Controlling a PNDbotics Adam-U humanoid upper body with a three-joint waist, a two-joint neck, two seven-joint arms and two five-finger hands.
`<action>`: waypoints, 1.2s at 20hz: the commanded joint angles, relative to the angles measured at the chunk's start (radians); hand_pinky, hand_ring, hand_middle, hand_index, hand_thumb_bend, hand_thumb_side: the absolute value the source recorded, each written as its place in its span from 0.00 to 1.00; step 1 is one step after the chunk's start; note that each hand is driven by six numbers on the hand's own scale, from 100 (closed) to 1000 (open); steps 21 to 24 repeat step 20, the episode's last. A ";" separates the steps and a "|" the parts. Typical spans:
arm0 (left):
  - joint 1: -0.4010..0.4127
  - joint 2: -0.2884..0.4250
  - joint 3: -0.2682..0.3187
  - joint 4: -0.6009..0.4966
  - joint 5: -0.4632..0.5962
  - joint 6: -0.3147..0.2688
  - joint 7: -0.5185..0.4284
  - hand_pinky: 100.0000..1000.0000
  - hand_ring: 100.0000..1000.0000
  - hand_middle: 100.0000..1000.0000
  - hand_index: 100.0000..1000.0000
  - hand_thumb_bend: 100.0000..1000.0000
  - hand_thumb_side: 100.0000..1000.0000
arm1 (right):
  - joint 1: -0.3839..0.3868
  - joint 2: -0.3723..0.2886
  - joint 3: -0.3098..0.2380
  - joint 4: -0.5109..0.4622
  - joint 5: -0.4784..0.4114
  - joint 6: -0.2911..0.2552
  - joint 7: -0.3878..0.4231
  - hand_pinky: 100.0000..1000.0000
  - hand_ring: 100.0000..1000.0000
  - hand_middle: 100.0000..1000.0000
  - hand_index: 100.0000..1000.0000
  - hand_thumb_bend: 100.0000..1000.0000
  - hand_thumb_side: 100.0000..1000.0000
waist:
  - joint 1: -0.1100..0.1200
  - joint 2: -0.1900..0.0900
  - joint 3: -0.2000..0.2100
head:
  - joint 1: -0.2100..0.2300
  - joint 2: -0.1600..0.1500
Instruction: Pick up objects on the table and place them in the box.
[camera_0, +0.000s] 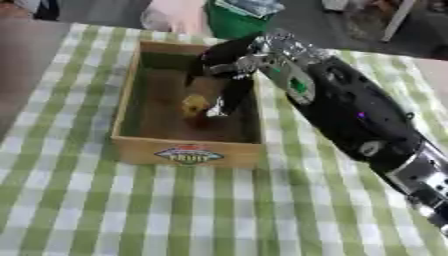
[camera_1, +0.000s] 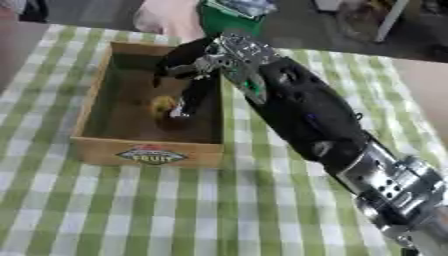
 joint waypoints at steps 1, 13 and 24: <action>-0.004 0.015 0.006 -0.017 0.003 -0.001 0.000 0.39 0.36 0.45 0.66 0.00 0.67 | -0.034 -0.043 -0.030 -0.053 -0.001 0.023 -0.028 0.84 0.95 0.90 0.92 0.28 0.68 | 0.011 -0.024 -0.003 | 0.005 0.002; -0.004 0.017 0.019 -0.017 -0.005 -0.006 0.016 0.40 0.36 0.45 0.66 0.00 0.68 | 0.087 -0.297 -0.157 -0.498 -0.222 0.192 -0.150 0.79 0.89 0.83 0.86 0.06 0.76 | 0.022 -0.026 -0.038 | 0.037 0.005; -0.013 0.015 0.025 -0.017 -0.009 -0.010 0.026 0.40 0.36 0.45 0.66 0.00 0.68 | 0.327 -0.485 -0.315 -0.790 -0.444 0.414 -0.332 0.74 0.82 0.74 0.82 0.00 0.58 | 0.040 -0.023 -0.070 | 0.053 -0.002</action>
